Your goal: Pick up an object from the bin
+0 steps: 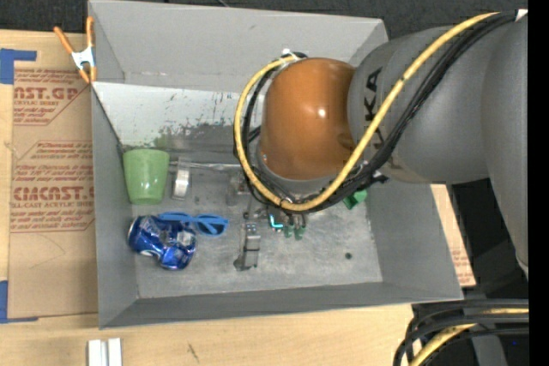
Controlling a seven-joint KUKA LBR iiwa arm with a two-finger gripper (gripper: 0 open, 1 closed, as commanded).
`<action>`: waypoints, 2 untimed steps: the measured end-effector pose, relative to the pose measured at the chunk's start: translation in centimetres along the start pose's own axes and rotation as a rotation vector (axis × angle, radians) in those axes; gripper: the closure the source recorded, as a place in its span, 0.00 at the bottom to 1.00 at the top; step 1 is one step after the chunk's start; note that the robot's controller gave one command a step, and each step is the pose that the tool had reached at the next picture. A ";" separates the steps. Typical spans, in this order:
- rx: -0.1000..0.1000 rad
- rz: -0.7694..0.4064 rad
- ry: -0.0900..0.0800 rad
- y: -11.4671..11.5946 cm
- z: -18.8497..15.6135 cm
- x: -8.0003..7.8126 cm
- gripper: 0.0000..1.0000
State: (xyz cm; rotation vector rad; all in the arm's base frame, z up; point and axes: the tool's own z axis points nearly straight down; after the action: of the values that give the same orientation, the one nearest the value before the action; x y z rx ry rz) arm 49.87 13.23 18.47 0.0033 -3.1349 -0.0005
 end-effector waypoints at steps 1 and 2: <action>0.000 0.243 -0.002 4.3 11.6 -2.7 0.00; -0.002 0.244 -0.008 4.2 11.3 -2.9 1.00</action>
Offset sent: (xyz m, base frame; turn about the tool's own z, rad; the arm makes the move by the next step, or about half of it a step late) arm 0.0275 0.0415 -0.1130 0.2446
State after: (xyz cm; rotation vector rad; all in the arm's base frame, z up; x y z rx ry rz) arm 52.66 17.46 7.18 -0.3791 -3.1197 -0.0031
